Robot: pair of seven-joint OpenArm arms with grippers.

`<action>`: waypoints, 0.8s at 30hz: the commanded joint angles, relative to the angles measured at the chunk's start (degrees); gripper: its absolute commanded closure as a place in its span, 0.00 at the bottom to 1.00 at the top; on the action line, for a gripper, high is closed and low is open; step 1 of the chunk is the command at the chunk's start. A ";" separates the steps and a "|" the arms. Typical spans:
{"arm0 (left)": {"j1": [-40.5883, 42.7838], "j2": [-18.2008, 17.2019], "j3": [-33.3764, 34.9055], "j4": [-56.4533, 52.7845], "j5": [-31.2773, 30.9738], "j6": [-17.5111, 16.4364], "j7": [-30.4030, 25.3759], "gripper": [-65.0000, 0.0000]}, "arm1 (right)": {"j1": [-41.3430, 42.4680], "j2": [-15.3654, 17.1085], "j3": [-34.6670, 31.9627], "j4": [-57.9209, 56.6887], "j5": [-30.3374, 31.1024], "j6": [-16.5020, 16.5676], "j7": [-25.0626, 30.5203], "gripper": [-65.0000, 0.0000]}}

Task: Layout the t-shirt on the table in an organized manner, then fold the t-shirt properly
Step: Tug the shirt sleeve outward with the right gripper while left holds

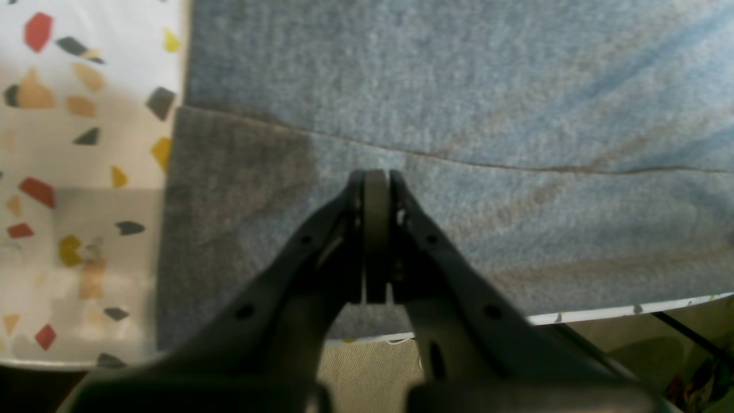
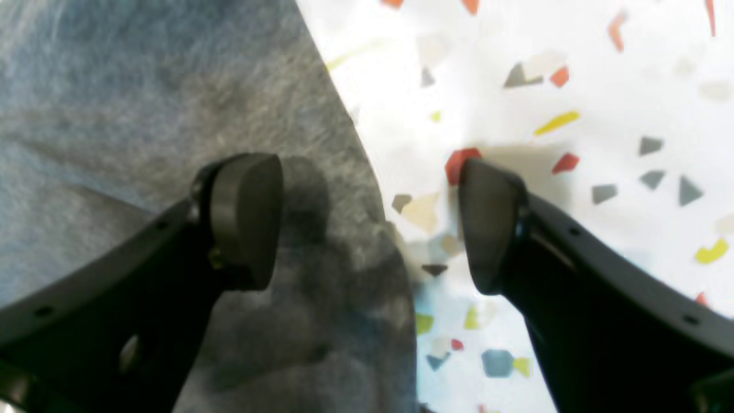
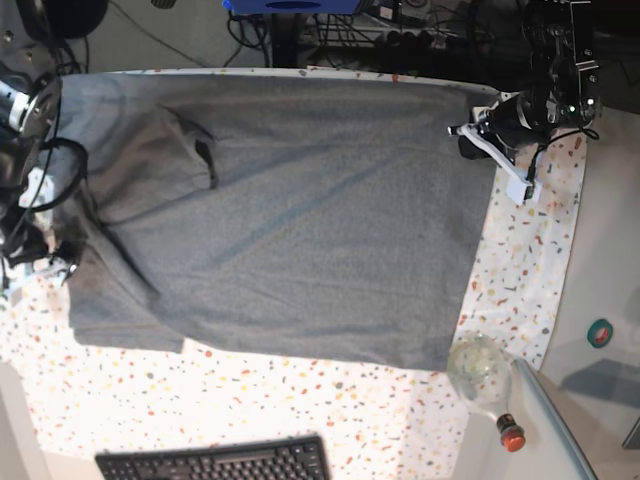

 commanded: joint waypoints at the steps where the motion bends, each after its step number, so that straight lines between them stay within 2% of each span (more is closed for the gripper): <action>1: -0.27 -0.60 -0.23 0.77 -0.53 -0.17 -0.75 1.00 | 0.71 -0.99 -1.89 1.27 0.59 0.63 -1.84 0.30; 5: -0.36 -0.60 -0.23 0.77 -0.53 -0.17 -0.75 1.00 | -1.31 -2.75 -2.77 6.02 0.68 0.63 -1.75 0.31; 6: -0.36 -0.60 -0.23 0.77 -0.53 -0.17 -0.75 1.00 | -1.40 -2.92 -2.68 6.72 0.68 0.63 -1.84 0.36; 12: -0.10 -0.60 -0.23 0.77 -0.53 -0.17 -0.84 1.00 | -0.52 -2.84 -2.68 6.90 0.68 0.28 -1.31 0.72; 16: -0.10 -0.60 -0.23 0.77 -0.53 -0.17 -0.84 1.00 | -0.43 -2.75 -2.68 6.90 0.59 0.19 2.47 1.00; 20: -0.10 -0.60 -0.23 0.77 -0.53 -0.17 -0.75 1.00 | -0.52 -2.75 -2.68 6.90 0.41 0.11 5.28 1.00; 24: -0.71 -0.69 -0.23 0.69 -0.53 -0.08 -0.40 1.00 | -0.26 -1.78 -2.68 7.25 0.41 0.11 5.20 1.00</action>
